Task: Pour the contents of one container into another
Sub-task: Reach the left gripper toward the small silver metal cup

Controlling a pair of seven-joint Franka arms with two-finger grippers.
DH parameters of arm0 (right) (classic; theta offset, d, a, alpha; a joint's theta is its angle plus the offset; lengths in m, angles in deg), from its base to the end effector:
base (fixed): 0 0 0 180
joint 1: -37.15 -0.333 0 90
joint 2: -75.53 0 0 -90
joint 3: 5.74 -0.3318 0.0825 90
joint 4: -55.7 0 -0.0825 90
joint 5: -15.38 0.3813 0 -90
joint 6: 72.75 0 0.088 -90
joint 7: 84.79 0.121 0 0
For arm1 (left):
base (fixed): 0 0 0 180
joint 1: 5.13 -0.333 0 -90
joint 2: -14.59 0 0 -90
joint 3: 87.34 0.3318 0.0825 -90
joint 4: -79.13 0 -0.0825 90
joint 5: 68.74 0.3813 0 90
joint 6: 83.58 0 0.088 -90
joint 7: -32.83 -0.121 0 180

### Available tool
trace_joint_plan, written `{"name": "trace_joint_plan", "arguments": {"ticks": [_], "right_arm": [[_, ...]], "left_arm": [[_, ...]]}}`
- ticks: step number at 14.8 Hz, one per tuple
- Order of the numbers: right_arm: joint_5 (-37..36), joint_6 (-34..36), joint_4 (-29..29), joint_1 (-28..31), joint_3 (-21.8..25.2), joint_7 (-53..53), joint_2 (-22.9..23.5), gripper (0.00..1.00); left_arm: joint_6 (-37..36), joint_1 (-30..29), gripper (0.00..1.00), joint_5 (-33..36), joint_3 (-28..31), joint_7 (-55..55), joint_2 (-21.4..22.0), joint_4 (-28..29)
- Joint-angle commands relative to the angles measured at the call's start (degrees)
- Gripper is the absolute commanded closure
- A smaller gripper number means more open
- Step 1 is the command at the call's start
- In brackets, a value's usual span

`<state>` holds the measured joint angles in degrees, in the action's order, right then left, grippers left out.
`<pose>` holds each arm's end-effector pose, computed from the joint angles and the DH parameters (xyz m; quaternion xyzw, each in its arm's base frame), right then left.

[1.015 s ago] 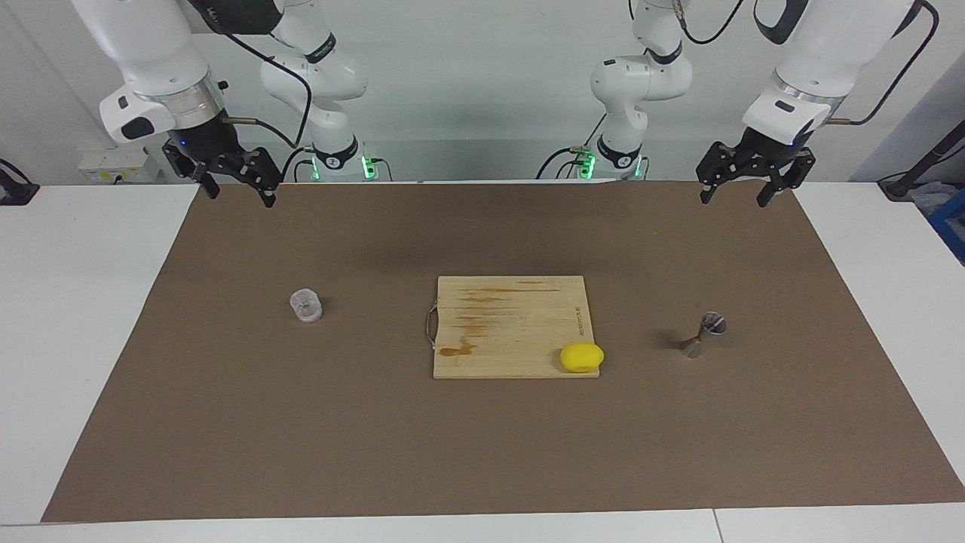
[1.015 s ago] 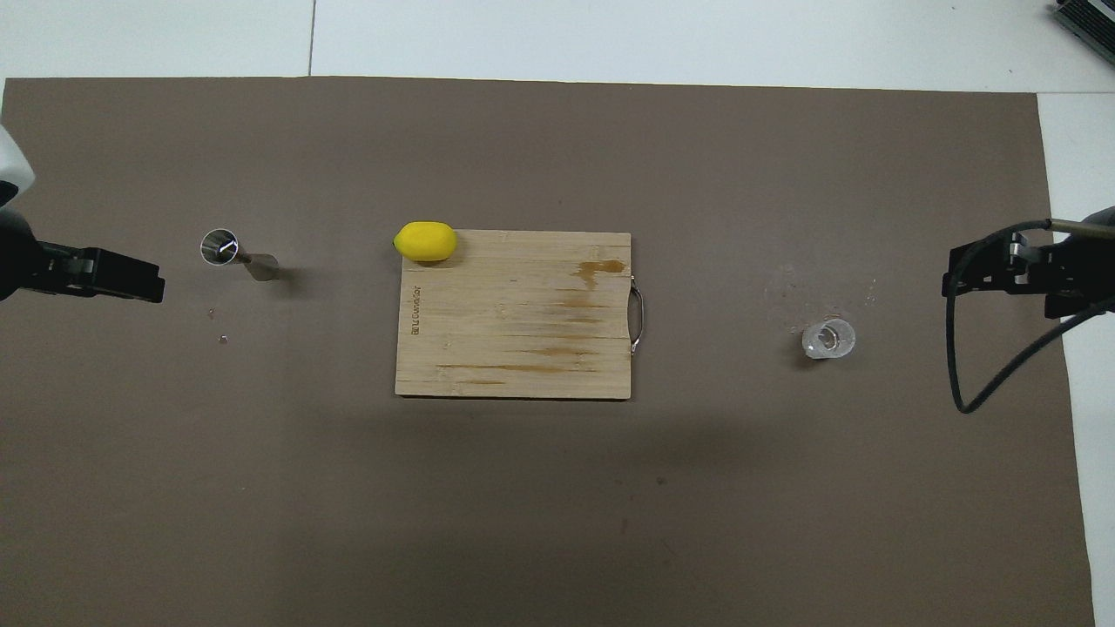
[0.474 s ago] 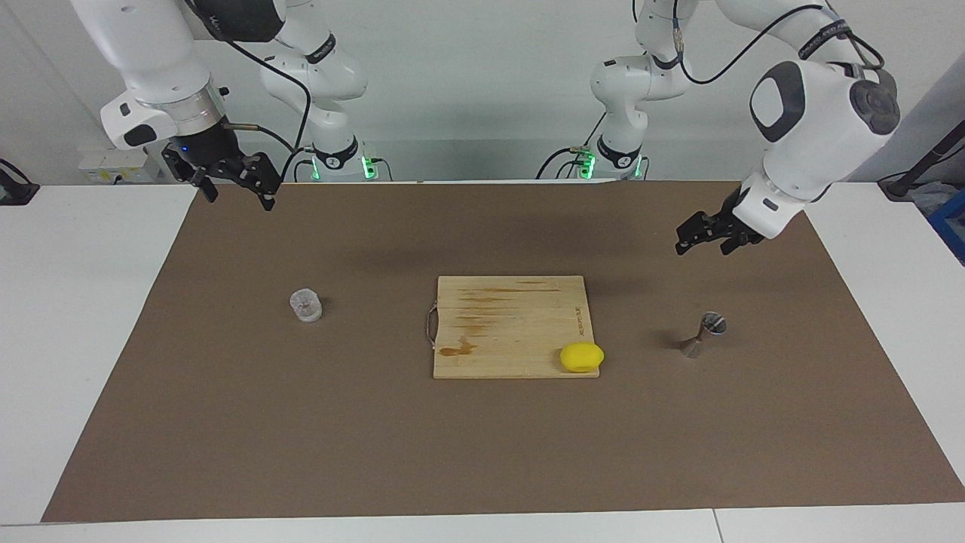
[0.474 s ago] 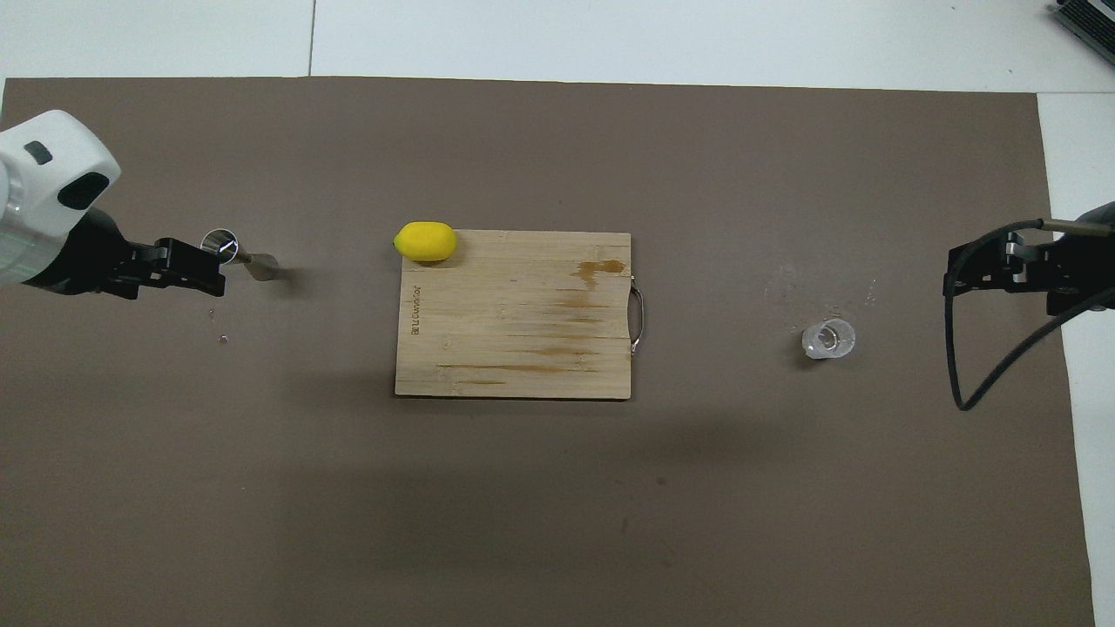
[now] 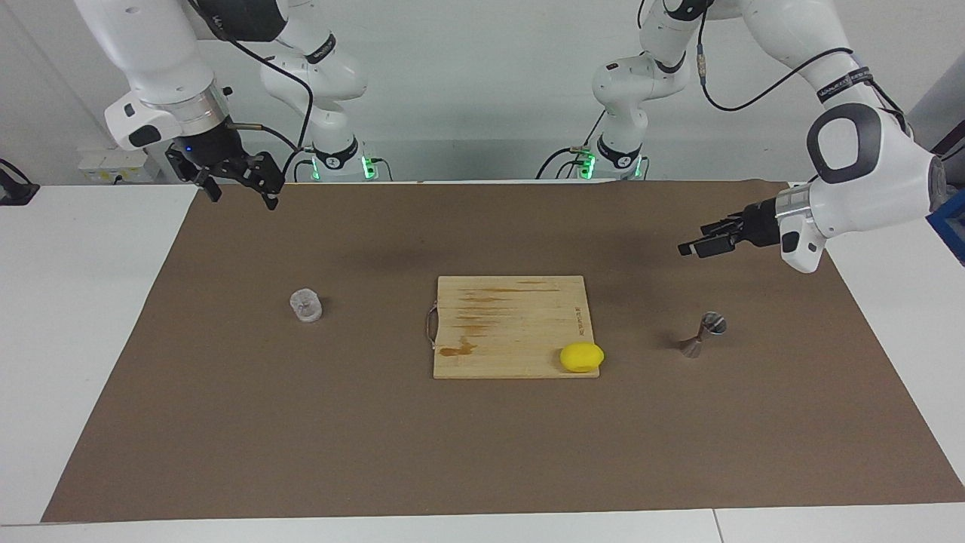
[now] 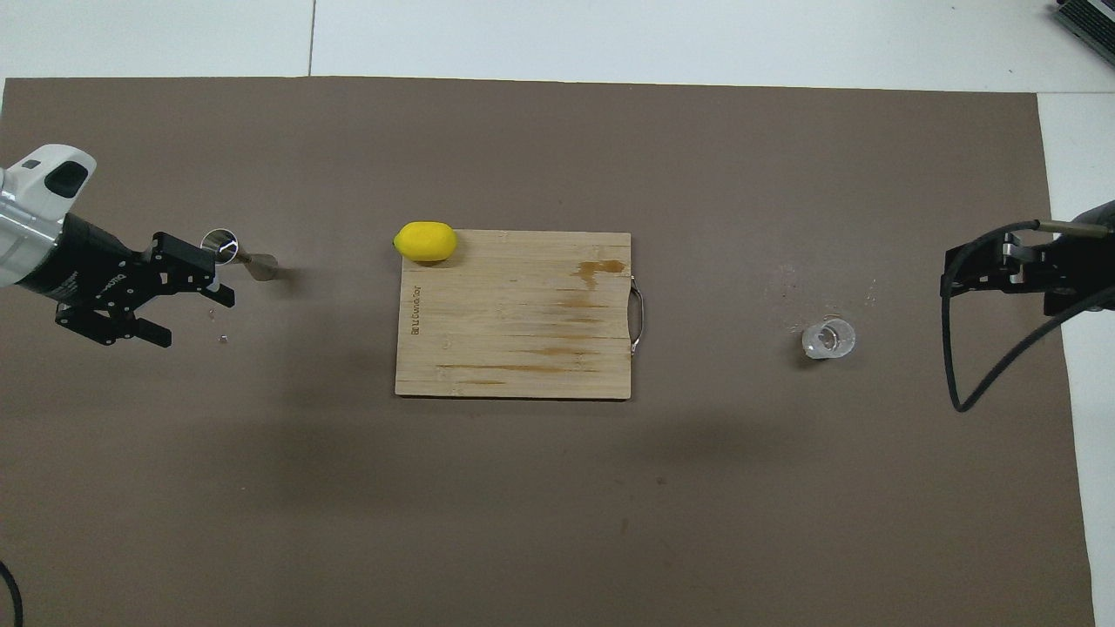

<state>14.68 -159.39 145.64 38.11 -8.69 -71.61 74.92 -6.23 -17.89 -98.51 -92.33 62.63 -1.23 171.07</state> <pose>0.5412 0.0174 0.6276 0.9949 -0.0977 -0.0224 0.0094 0.5816 0.0155 0.4625 0.8769 0.3087 -0.2993 0.2149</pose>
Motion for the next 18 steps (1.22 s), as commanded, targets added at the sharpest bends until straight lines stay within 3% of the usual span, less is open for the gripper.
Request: {"name": "trace_joint_plan", "arguments": {"ticks": [1,8,18], "right_arm": [[1.0,0.9,0.1,0.3,-0.1,-1.4,-0.1,0.00],[1.0,0.8,0.9,0.3,-0.1,-1.7,-0.5,0.00],[1.0,0.7,2.2,0.3,-0.1,-1.8,-1.2,0.00]], "left_arm": [[-3.3,-3.2,0.00,-5.6,-0.4,6.0,-5.7,-4.7],[-2.4,-9.0,0.00,-18.1,-0.3,10.7,-10.5,-6.1],[-2.6,-10.1,0.00,-23.8,1.1,12.5,-11.2,-5.0]]}}
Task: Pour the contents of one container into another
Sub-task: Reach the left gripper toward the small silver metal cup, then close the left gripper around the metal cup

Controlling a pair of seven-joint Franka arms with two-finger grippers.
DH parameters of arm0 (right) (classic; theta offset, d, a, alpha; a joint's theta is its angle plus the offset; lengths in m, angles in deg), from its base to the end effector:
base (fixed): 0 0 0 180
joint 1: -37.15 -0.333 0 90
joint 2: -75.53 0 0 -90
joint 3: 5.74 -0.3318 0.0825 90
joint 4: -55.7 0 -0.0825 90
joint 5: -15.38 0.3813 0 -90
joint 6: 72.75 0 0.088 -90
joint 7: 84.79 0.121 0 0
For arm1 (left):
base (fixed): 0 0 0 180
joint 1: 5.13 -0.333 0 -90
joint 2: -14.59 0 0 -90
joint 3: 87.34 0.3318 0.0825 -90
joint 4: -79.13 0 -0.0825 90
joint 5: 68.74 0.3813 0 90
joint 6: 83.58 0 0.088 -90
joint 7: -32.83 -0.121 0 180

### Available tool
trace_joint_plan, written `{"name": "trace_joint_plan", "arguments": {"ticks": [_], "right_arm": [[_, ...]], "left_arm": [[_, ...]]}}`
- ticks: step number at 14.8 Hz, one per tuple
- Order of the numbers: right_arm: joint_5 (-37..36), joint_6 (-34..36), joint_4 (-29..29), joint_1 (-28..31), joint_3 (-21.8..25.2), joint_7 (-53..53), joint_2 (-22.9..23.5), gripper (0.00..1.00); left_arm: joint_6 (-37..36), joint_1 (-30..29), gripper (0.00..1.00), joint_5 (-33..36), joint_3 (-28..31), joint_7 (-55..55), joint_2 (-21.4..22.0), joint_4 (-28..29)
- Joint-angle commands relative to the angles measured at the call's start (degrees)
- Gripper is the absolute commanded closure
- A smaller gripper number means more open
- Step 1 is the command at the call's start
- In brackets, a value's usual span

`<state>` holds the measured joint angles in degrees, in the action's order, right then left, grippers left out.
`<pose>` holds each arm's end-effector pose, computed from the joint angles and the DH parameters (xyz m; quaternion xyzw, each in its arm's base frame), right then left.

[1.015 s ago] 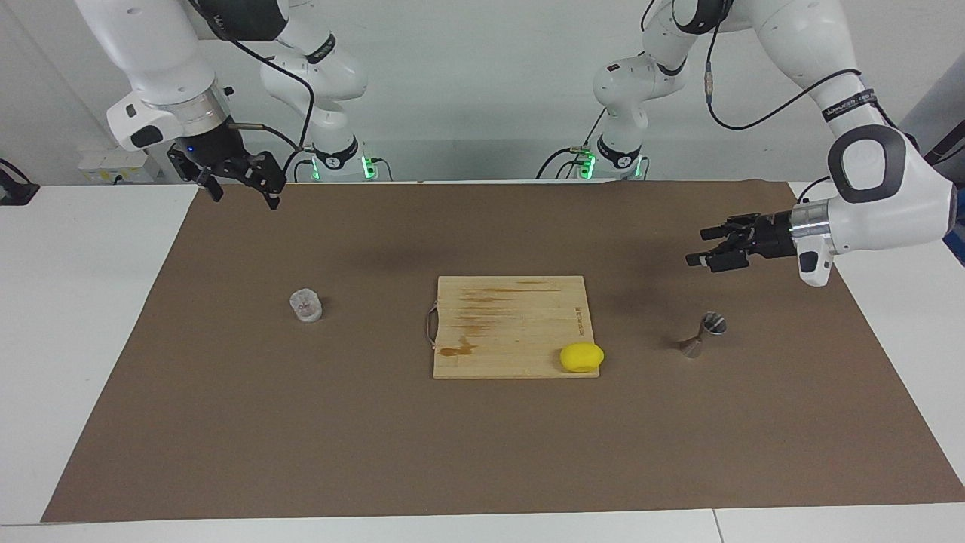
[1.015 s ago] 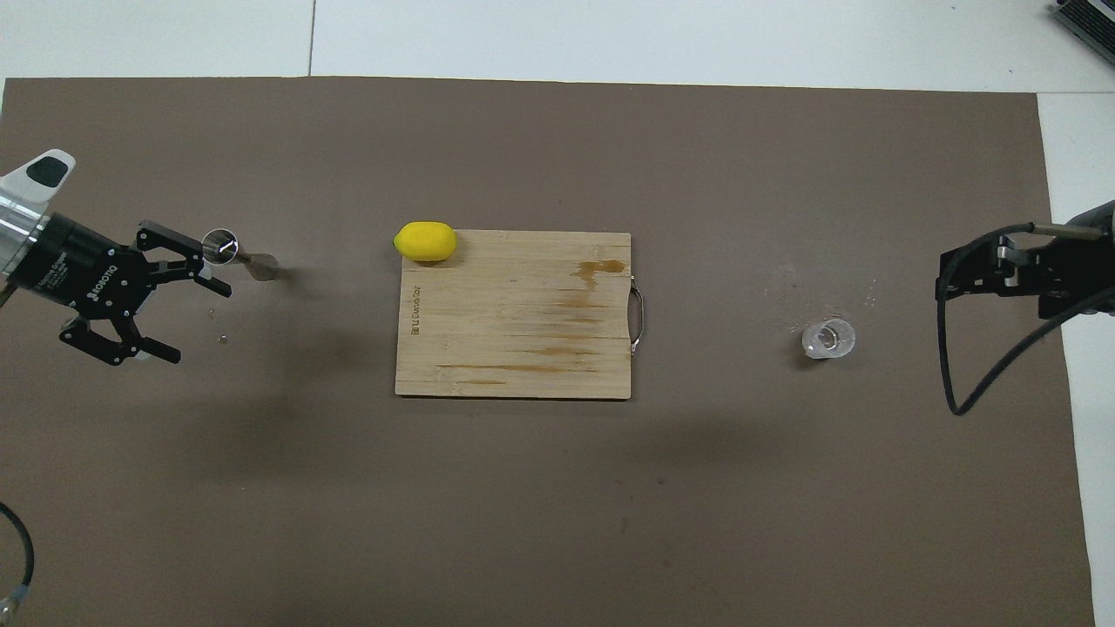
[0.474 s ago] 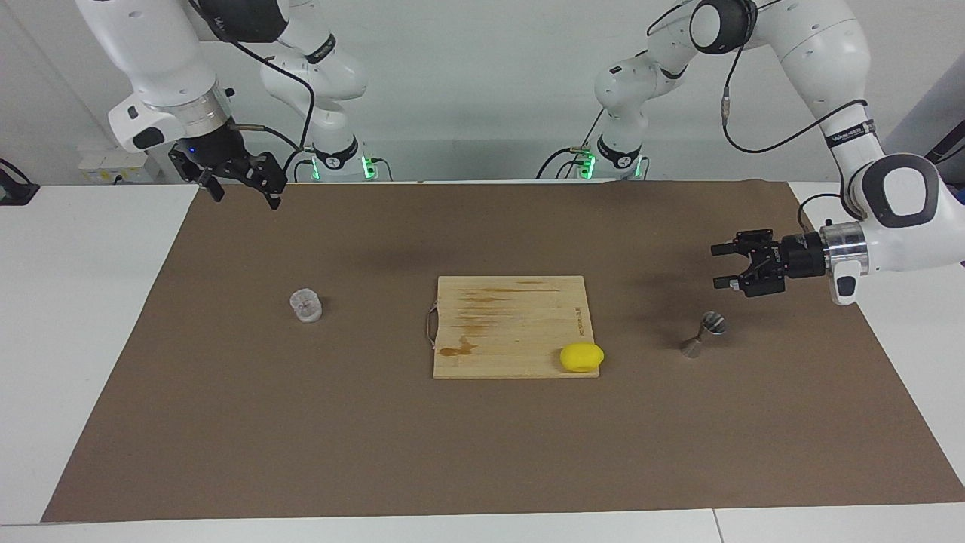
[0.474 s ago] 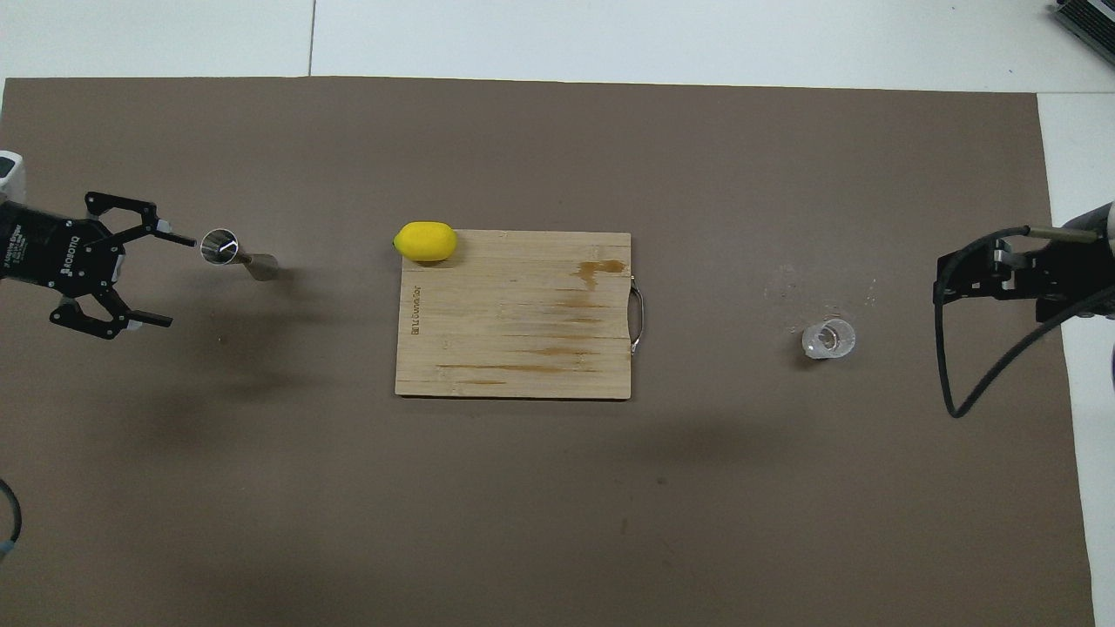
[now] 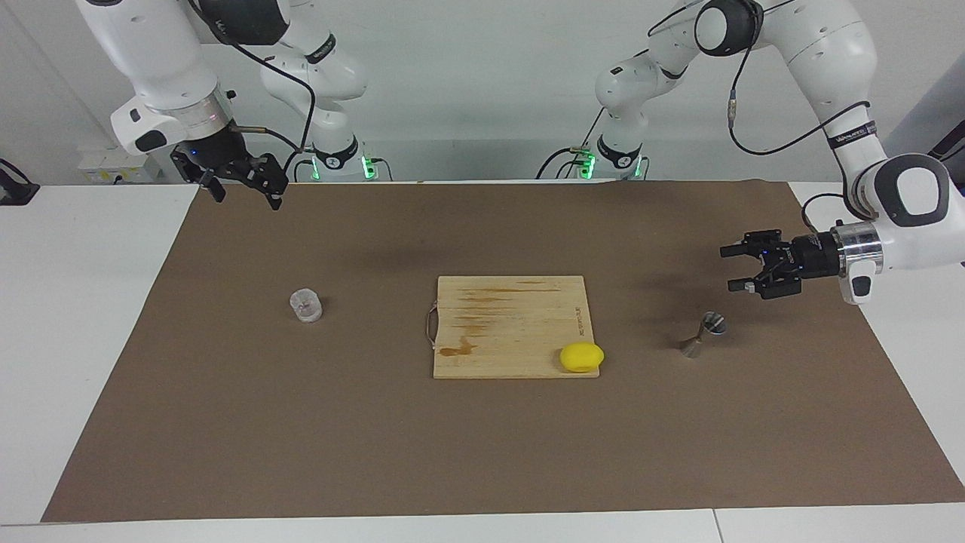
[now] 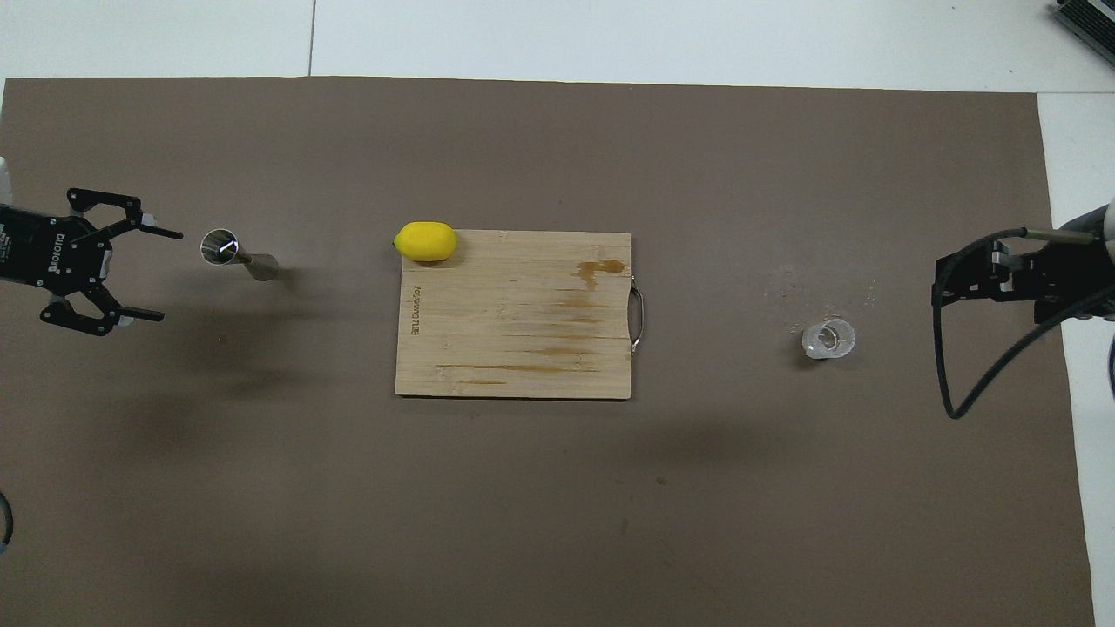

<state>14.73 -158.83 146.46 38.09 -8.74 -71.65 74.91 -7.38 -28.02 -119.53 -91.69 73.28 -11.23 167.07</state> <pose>0.5393 0.0181 0.6203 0.9947 -0.0967 -0.0343 0.0106 0.6179 0.1019 0.4189 0.7208 0.4484 -0.3681 0.3794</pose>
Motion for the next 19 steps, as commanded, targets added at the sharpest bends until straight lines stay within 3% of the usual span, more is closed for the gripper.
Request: {"name": "trace_joint_plan", "arguments": {"ticks": [1,4,11,14,19], "right_arm": [[1.0,0.1,1.3,0.3,-0.1,-1.7,-1.1,0.00],[1.0,0.0,1.4,0.3,-0.1,-1.7,-1.1,0.00],[1.0,0.0,1.4,0.3,-0.1,-1.7,-1.2,0.00],[1.0,-0.1,1.5,0.3,-0.1,-1.7,-1.2,0.00],[1.0,-0.4,1.9,0.3,-0.1,-1.7,-1.5,0.00]], "left_arm": [[-1.5,0.0,0.00,-4.5,1.1,3.2,-2.4,-1.2],[-1.1,0.9,0.00,-8.2,3.6,5.5,-5.5,-2.1],[5.6,1.5,0.01,-11.8,4.4,8.2,-5.8,1.3],[9.0,2.6,0.05,-15.8,4.5,8.2,-8.4,0.7],[10.5,3.1,0.02,-17.2,4.5,8.2,-11.7,-0.5]]}}
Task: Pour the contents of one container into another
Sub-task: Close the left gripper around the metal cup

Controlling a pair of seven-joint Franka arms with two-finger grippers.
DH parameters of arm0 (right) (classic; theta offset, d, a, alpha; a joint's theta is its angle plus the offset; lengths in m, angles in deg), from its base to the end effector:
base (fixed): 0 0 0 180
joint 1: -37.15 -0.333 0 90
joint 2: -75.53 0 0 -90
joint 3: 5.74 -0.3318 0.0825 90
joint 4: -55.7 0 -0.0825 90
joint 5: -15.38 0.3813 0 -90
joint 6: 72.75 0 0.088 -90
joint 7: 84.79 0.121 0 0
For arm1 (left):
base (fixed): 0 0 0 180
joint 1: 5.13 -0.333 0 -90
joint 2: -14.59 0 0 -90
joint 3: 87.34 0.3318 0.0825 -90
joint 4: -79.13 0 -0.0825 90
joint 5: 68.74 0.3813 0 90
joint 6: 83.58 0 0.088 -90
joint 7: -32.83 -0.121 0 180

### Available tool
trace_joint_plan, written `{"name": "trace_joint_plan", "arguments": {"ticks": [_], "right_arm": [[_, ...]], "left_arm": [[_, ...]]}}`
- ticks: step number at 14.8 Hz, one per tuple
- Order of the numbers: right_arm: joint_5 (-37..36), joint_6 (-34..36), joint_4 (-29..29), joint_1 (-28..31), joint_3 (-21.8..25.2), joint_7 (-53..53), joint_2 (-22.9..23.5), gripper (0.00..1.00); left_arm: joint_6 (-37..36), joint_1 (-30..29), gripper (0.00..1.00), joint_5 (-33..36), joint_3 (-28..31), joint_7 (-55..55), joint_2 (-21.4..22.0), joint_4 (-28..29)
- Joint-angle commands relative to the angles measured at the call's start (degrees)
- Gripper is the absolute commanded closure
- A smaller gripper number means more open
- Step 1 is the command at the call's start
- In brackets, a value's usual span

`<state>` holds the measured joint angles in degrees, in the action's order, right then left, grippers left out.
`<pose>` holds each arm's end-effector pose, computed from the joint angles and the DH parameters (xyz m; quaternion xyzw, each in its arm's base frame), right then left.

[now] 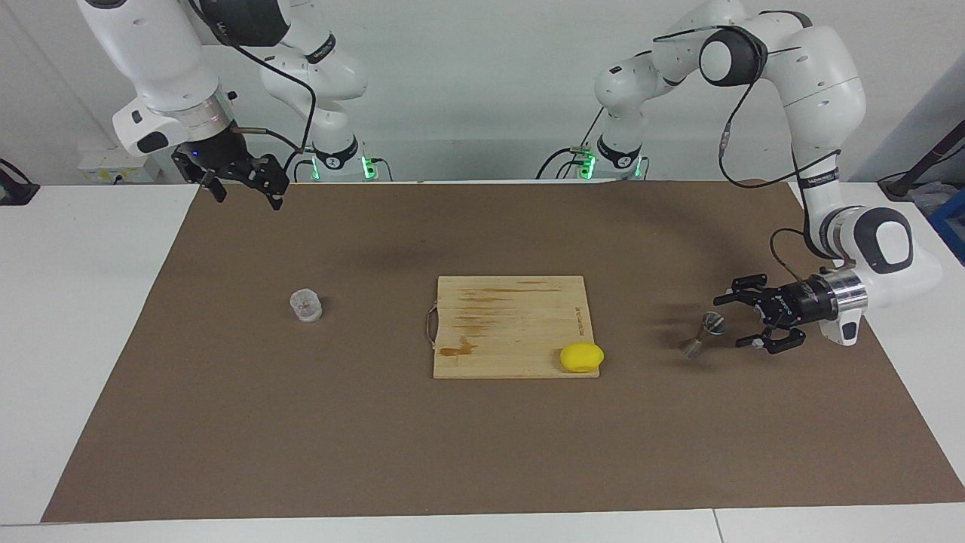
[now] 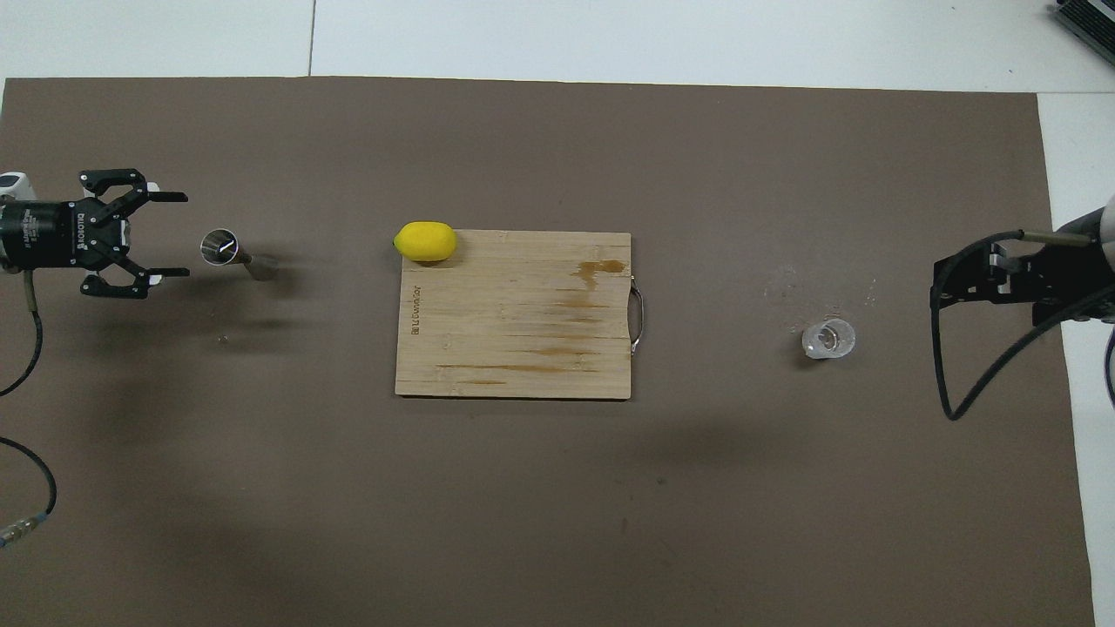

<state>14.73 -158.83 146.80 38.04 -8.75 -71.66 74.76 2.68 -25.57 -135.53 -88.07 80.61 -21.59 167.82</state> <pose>0.5383 0.0187 0.6190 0.9947 -0.0961 -0.0360 0.0109 0.6599 0.1145 0.3161 0.5714 0.5592 -0.3970 0.4507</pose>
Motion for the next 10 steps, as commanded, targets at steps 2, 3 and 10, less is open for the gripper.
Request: {"name": "trace_joint_plan", "arguments": {"ticks": [2,3,10], "right_arm": [[1.0,-0.4,1.5,0.3,-0.1,-1.7,-1.3,0.00],[1.0,-0.4,1.5,0.3,-0.1,-1.7,-1.3,0.00],[1.0,-0.5,1.6,0.3,-0.2,-1.7,-1.3,0.00]], "left_arm": [[0.5,0.7,0.02,-1.2,0.9,0.9,-1.3,-1.1],[0.5,0.6,0.02,-1.2,0.9,0.9,-1.3,-0.8],[-0.1,0.6,0.06,-0.9,1.0,1.0,-1.2,1.2]]}}
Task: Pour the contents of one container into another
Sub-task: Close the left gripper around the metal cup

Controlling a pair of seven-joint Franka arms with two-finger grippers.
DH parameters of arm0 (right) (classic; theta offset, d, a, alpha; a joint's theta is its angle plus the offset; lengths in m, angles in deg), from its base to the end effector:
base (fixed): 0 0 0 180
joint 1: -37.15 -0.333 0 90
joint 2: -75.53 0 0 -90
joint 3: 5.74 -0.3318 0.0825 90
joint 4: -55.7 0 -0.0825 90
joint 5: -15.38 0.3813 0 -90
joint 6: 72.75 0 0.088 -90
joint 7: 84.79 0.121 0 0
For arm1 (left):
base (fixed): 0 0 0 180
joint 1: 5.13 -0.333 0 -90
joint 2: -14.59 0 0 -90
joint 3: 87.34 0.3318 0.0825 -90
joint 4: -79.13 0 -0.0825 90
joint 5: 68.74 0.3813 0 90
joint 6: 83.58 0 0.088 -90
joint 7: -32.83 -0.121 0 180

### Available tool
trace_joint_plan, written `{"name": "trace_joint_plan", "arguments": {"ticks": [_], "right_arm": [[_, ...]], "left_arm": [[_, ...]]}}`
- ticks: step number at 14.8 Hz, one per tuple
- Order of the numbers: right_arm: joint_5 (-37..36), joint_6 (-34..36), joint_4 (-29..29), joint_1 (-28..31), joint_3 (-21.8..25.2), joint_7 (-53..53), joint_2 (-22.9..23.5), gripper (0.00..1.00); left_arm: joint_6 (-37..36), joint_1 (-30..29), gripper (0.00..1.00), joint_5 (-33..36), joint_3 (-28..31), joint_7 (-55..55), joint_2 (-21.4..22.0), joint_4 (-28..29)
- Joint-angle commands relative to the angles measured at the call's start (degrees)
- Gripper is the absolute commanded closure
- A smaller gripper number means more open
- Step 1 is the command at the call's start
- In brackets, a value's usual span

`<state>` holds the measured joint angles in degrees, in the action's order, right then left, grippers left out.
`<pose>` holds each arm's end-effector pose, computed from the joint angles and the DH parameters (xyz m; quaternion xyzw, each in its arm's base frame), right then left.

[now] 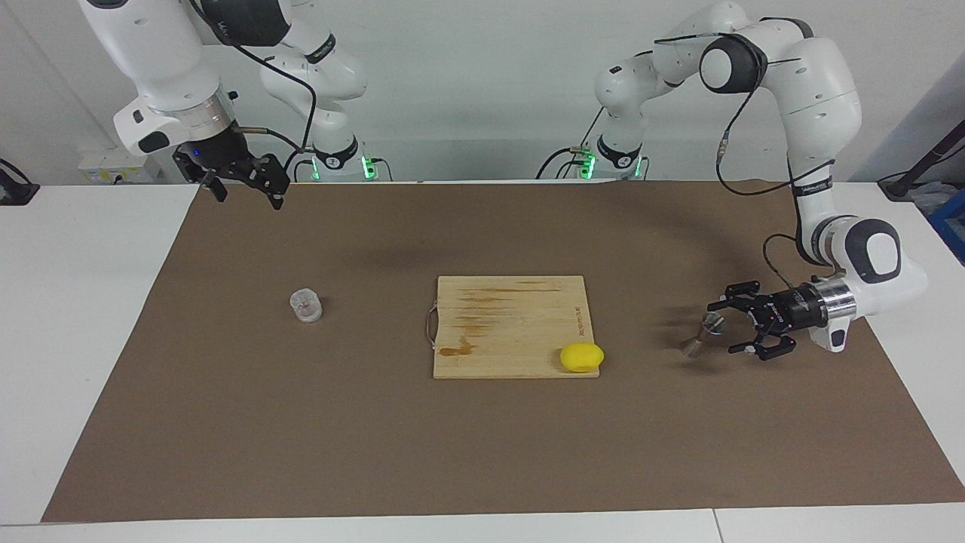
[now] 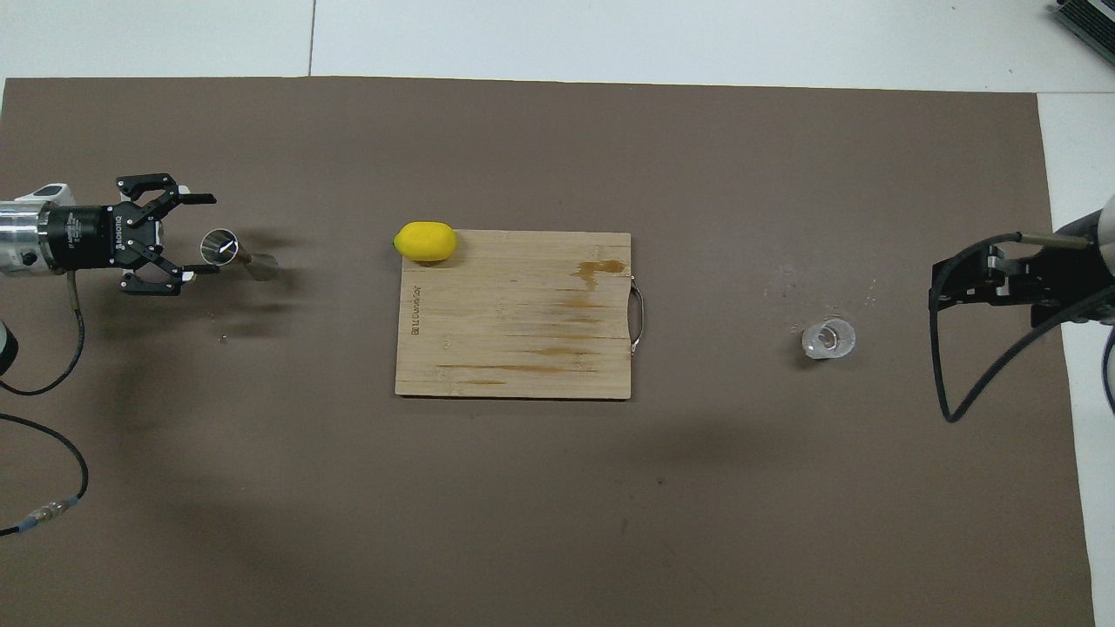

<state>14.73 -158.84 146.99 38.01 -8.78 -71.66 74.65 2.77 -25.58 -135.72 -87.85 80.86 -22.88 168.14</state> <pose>0.5376 0.0193 0.6185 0.9947 -0.0955 -0.0366 0.0110 0.6581 0.1161 0.2991 0.5611 0.5662 -0.4065 0.4464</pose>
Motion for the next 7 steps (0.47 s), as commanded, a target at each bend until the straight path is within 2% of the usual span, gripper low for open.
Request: {"name": "trace_joint_plan", "arguments": {"ticks": [1,7], "right_arm": [[1.0,-0.5,1.4,0.4,0.0,-1.7,-1.2,0.00],[1.0,-0.5,1.7,0.4,0.0,-1.5,-1.2,0.00]], "left_arm": [[-0.4,0.5,0.07,-0.5,0.8,0.7,0.1,1.1],[-1.0,0.4,0.13,1.0,0.8,0.7,0.4,1.8]]}}
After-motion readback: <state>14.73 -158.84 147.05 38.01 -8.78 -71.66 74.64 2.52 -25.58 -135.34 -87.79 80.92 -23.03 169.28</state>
